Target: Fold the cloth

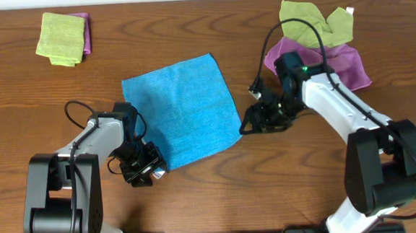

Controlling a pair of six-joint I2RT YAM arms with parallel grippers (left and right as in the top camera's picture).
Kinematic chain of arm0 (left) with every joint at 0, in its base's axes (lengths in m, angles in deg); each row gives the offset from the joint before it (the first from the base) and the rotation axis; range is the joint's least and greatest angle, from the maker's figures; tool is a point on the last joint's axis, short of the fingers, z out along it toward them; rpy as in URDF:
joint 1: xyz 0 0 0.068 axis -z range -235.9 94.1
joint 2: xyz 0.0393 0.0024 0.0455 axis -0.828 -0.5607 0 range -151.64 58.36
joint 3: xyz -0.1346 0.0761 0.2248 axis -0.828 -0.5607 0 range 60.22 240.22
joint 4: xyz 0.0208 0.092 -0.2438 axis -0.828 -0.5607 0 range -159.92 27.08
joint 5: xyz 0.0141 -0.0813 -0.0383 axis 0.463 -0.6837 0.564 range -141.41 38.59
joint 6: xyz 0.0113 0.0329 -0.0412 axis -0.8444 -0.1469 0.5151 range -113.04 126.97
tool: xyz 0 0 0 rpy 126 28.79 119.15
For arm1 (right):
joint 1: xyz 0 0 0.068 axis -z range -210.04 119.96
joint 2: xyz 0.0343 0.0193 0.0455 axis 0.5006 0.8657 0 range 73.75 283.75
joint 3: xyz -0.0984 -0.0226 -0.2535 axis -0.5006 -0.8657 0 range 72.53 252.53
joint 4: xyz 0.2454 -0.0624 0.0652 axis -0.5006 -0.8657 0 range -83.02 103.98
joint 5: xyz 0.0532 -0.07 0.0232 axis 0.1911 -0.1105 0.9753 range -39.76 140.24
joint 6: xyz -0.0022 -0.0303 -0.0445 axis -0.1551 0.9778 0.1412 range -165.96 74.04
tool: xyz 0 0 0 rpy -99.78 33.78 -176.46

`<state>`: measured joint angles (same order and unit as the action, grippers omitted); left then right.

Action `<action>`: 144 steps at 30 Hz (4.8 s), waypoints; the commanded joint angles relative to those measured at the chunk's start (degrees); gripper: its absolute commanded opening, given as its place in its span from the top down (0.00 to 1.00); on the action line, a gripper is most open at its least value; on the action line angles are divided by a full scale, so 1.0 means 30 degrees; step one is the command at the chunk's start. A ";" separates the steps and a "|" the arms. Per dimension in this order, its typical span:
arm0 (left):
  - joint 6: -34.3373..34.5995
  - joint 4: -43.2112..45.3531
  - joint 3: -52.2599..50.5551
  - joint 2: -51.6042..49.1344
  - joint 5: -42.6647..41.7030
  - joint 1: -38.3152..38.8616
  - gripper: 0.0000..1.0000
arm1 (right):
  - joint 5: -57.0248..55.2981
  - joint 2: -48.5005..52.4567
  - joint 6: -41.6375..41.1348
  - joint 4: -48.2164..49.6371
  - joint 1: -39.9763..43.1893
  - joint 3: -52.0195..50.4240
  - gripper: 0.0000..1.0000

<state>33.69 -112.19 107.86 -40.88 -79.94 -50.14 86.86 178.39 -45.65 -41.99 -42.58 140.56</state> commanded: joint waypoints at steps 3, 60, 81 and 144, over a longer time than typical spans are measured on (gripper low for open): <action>-0.0736 0.0641 -0.0204 0.0022 0.0022 -0.0058 0.41 | 0.0809 0.0160 -0.0882 0.1217 -0.0168 -0.1049 0.43; -0.2463 0.0423 0.4692 0.0590 0.2900 -0.0058 0.94 | -0.0197 0.0619 -0.4860 0.5865 -0.1909 0.1574 0.99; 0.0255 0.8145 0.4692 0.0590 0.7563 -0.0066 0.94 | -0.2594 0.4736 -0.5778 1.2298 -0.2827 0.5457 0.99; -0.0845 1.4855 0.4677 -0.3249 0.5005 -0.1683 0.94 | -0.5413 0.9311 -0.4153 0.6105 -0.2317 1.3019 0.98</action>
<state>32.20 -67.37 121.43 -50.63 -64.97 -54.92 71.19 206.13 -59.11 -22.58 -49.50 178.76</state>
